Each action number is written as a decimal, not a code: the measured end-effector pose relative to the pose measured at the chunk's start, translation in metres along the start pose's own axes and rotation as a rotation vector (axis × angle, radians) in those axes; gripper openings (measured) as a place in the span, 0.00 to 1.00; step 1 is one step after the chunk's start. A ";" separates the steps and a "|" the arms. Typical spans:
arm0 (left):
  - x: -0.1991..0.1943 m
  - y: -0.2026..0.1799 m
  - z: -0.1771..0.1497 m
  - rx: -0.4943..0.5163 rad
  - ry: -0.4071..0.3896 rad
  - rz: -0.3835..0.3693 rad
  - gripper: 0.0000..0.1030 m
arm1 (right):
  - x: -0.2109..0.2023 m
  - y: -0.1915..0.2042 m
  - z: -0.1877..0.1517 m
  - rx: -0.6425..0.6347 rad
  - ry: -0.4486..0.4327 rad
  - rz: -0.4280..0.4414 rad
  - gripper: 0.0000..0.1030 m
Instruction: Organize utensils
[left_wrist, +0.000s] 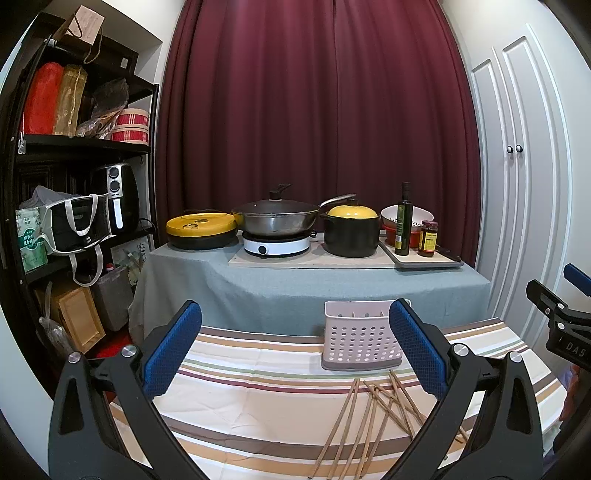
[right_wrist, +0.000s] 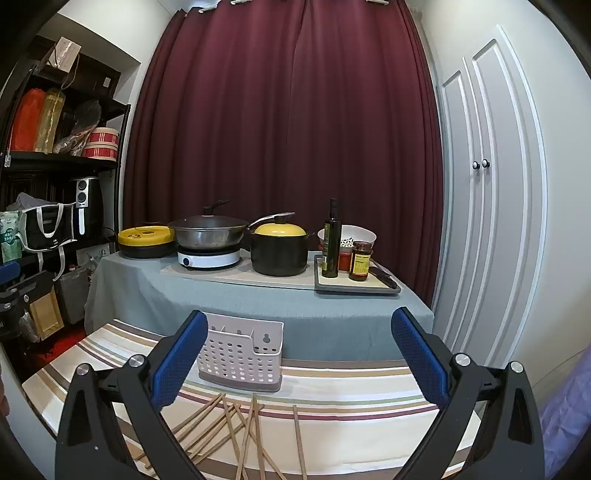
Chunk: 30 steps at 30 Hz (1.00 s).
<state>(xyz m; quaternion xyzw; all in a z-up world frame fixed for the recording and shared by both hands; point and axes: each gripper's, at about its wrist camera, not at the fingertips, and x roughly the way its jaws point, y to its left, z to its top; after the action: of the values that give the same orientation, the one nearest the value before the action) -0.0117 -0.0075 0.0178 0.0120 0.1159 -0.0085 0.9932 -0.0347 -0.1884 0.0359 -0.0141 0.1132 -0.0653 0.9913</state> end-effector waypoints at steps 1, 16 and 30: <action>0.000 0.002 -0.002 0.001 -0.001 -0.002 0.96 | 0.004 -0.001 0.004 0.000 0.002 0.001 0.94; 0.001 0.000 -0.005 -0.002 0.002 -0.003 0.96 | -0.008 0.002 -0.018 0.002 -0.024 -0.007 0.94; 0.001 0.008 -0.008 -0.009 0.001 -0.009 0.96 | -0.007 0.002 -0.020 0.003 -0.025 -0.006 0.94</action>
<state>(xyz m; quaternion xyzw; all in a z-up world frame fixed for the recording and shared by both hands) -0.0127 0.0009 0.0098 0.0070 0.1167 -0.0123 0.9931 -0.0459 -0.1856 0.0184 -0.0139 0.1006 -0.0685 0.9925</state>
